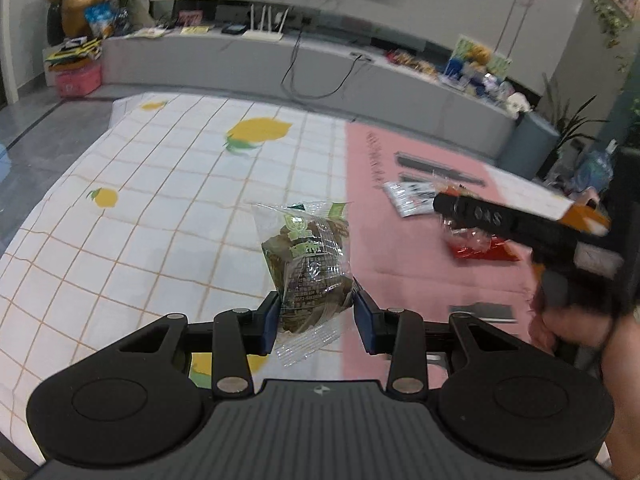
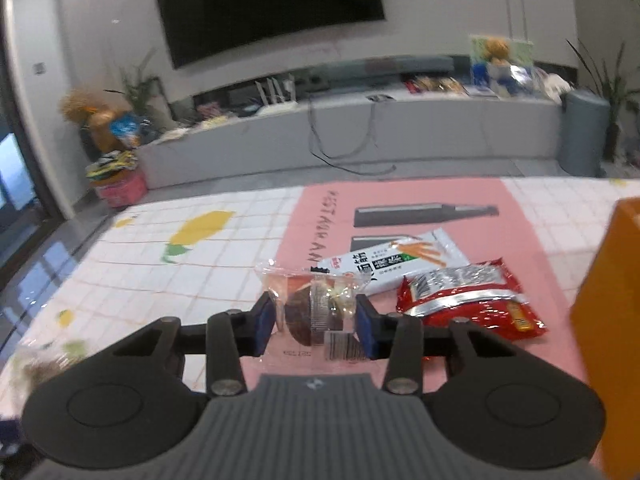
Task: Organize snacks
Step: 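Lower the wrapped cake into the orange box and open the right gripper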
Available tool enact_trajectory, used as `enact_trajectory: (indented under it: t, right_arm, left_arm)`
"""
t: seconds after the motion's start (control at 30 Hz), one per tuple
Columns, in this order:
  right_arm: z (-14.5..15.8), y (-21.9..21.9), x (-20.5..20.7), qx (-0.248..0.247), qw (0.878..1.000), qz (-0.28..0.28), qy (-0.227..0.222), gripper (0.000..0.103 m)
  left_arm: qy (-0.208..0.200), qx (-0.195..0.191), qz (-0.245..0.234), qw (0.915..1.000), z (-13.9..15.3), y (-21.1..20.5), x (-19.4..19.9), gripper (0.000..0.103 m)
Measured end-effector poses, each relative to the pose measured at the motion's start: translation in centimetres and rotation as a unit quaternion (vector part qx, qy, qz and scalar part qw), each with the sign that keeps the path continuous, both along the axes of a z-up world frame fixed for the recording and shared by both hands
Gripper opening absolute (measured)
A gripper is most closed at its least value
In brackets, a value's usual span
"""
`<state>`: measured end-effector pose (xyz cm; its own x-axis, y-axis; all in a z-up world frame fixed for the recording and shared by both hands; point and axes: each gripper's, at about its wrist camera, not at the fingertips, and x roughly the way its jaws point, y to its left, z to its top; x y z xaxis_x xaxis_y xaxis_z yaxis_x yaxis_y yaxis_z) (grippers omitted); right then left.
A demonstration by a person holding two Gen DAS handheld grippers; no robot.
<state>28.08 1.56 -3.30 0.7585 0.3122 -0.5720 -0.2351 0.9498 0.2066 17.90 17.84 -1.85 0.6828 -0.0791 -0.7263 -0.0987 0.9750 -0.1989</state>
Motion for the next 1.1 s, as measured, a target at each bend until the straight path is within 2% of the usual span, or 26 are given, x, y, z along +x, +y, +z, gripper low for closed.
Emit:
enact_trajectory:
  t: [0.27, 0.37, 0.47, 0.63, 0.83, 0.93, 1.1]
  right_arm:
    - [6.6, -7.3, -8.0, 0.020, 0.997, 0.020, -0.070, 0.041]
    - [8.5, -11.6, -10.6, 0.045, 0.994, -0.013, -0.100, 0.041]
    - [9.4, -15.8, -12.1, 0.074, 0.990, -0.052, -0.110, 0.041]
    - [10.9, -21.9, -12.6, 0.071, 0.983, -0.115, -0.125, 0.041]
    - [9.5, -27.4, -10.4, 0.111, 0.982, -0.138, -0.058, 0.041]
    - [7.3, -28.2, -7.5, 0.110, 0.985, -0.128, 0.015, 0.041]
    - [3.6, -27.4, -3.8, 0.104, 0.984, -0.109, 0.100, 0.041]
  left_arm:
    - [-0.073, 0.020, -0.052, 0.9958, 4.3, -5.0, -2.2, 0.044]
    - [-0.095, 0.014, -0.069, 0.9930, 5.7, -7.0, -3.0, 0.044]
    - [-0.108, 0.015, -0.097, 0.9894, 6.7, -9.9, -3.6, 0.044]
    - [-0.124, 0.011, -0.144, 0.9817, 7.6, -14.6, -3.5, 0.044]
    - [-0.124, -0.036, -0.173, 0.9764, 7.2, -18.1, -2.0, 0.044]
    - [-0.113, -0.058, -0.178, 0.9757, 6.2, -19.0, -1.0, 0.044]
    - [-0.091, -0.040, -0.185, 0.9777, 4.4, -20.3, 0.2, 0.044]
